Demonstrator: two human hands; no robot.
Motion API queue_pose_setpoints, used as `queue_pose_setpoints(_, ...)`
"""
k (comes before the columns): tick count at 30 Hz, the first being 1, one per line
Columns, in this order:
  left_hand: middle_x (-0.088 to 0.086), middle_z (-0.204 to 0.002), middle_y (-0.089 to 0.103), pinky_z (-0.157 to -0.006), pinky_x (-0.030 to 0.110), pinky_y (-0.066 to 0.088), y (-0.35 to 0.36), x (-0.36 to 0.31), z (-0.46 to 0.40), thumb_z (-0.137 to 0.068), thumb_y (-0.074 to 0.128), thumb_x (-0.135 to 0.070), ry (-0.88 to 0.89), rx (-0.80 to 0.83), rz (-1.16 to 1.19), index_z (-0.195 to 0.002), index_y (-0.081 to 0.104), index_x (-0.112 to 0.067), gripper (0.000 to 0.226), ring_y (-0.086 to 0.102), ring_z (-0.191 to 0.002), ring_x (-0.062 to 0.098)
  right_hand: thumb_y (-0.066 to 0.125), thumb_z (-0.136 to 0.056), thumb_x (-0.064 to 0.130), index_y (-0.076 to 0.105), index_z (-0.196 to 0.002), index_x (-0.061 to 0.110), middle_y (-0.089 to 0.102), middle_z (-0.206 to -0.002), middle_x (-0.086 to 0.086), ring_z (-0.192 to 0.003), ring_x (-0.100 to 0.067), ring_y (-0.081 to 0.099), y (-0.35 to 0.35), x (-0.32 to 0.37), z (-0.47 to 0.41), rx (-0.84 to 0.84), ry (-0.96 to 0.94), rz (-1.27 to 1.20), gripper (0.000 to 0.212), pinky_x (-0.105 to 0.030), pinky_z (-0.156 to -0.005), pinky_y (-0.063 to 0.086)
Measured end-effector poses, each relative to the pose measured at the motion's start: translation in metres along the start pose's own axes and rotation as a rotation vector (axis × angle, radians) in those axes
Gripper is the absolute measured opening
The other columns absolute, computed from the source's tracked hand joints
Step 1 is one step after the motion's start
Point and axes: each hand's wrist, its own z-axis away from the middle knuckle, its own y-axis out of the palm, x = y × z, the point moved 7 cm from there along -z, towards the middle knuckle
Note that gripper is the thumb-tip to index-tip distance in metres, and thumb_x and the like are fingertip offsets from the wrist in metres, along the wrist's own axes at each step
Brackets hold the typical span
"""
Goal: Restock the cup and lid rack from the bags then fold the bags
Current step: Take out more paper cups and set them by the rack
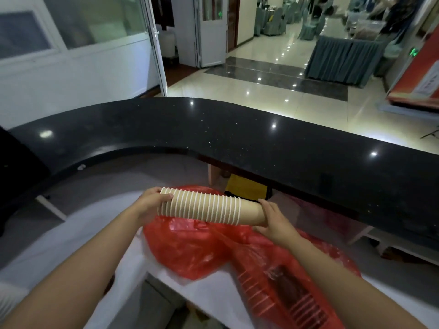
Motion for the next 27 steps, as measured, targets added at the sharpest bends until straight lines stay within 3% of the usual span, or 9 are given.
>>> queue_pose_setpoints(5, 0.028, -0.118, 0.063, -0.081, 0.044, 0.05, -0.06, 0.042, 0.02, -0.101, 0.05, -0.001, -0.109, -0.029, 0.238, -0.13, 0.054, 0.01, 0.031, 0.062, -0.092, 0.034, 0.087, -0.074, 0.039, 0.024, -0.152, 0.03, 0.056, -0.137, -0.003, -0.108, -0.012, 0.065, 0.002, 0.049, -0.01, -0.197, 0.211, -0.973, 0.101, -0.027, -0.079, 0.06)
queue_pose_setpoints(7, 0.025, -0.121, 0.063, -0.086, 0.047, 0.05, -0.067, 0.063, 0.032, -0.102, 0.046, -0.004, -0.162, 0.009, 0.371, -0.135, 0.051, 0.008, 0.035, 0.062, -0.098, 0.035, 0.084, -0.073, 0.037, 0.033, -0.148, 0.021, 0.058, -0.137, -0.011, -0.114, -0.023, 0.066, 0.016, 0.084, -0.017, -0.157, 0.257, -1.369, 0.092, -0.036, -0.08, 0.061)
queue_pose_setpoints(9, 0.025, -0.128, 0.061, -0.091, 0.048, 0.05, -0.067, 0.082, 0.046, -0.104, 0.043, -0.008, -0.217, 0.066, 0.485, -0.138, 0.048, 0.004, 0.037, 0.061, -0.107, 0.037, 0.08, -0.076, 0.034, 0.042, -0.145, 0.019, 0.06, -0.138, -0.012, -0.118, -0.028, 0.065, 0.031, 0.129, -0.021, -0.05, 0.233, -1.542, 0.081, -0.043, -0.083, 0.06)
queue_pose_setpoints(12, 0.023, -0.136, 0.058, -0.1, 0.05, 0.049, -0.07, 0.107, 0.067, -0.107, 0.04, -0.011, -0.255, 0.067, 0.556, -0.141, 0.047, 0.001, 0.037, 0.058, -0.122, 0.039, 0.086, -0.074, 0.042, 0.041, -0.145, 0.03, 0.063, -0.135, -0.002, -0.116, -0.027, 0.067, 0.047, 0.193, -0.015, 0.109, 0.121, -1.468, 0.085, -0.059, -0.091, 0.056)
queue_pose_setpoints(14, 0.022, -0.126, 0.067, -0.101, 0.048, 0.052, -0.079, 0.118, 0.082, -0.106, 0.046, -0.016, -0.241, 0.019, 0.461, -0.135, 0.055, 0.004, 0.036, 0.063, -0.118, 0.036, 0.088, -0.074, 0.039, 0.04, -0.142, 0.034, 0.063, -0.133, -0.002, -0.115, -0.029, 0.067, 0.052, 0.222, -0.008, 0.141, 0.059, -1.413, 0.083, -0.062, -0.087, 0.056)
queue_pose_setpoints(17, 0.016, -0.109, 0.075, -0.098, 0.044, 0.056, -0.091, 0.131, 0.116, -0.103, 0.053, -0.016, -0.229, -0.026, 0.259, -0.125, 0.063, 0.004, 0.032, 0.071, -0.106, 0.029, 0.086, -0.078, 0.029, 0.045, -0.135, 0.028, 0.066, -0.127, -0.006, -0.109, -0.031, 0.07, 0.055, 0.257, 0.004, 0.17, -0.026, -1.317, 0.07, -0.058, -0.078, 0.06)
queue_pose_setpoints(20, 0.006, -0.119, 0.072, -0.105, 0.045, 0.052, -0.106, 0.137, 0.155, -0.1, 0.057, -0.023, -0.149, -0.041, 0.013, -0.13, 0.06, -0.014, 0.032, 0.068, -0.112, 0.022, 0.088, -0.077, 0.028, 0.046, -0.134, 0.028, 0.067, -0.123, -0.004, -0.106, -0.028, 0.071, 0.064, 0.294, 0.017, 0.252, -0.097, -1.284, 0.071, -0.059, -0.076, 0.06)
queue_pose_setpoints(23, -0.009, -0.126, 0.063, -0.105, 0.039, 0.05, -0.126, 0.139, 0.195, -0.084, 0.072, -0.034, -0.005, -0.092, -0.344, -0.131, 0.049, -0.031, 0.052, 0.061, -0.113, 0.007, 0.089, -0.075, 0.03, 0.048, -0.127, 0.032, 0.068, -0.118, -0.002, -0.104, -0.029, 0.071, 0.075, 0.339, 0.035, 0.332, -0.203, -1.217, 0.066, -0.059, -0.074, 0.061)
queue_pose_setpoints(27, -0.007, -0.117, 0.061, -0.089, 0.04, 0.056, -0.165, 0.153, 0.244, -0.07, 0.076, -0.043, 0.024, -0.361, -0.583, -0.134, 0.037, -0.033, 0.076, 0.063, -0.104, 0.016, 0.091, -0.071, 0.034, 0.048, -0.128, 0.034, 0.068, -0.114, 0.0, -0.103, -0.028, 0.07, 0.101, 0.408, 0.075, 0.451, -0.329, -1.118, 0.071, -0.039, -0.067, 0.06)
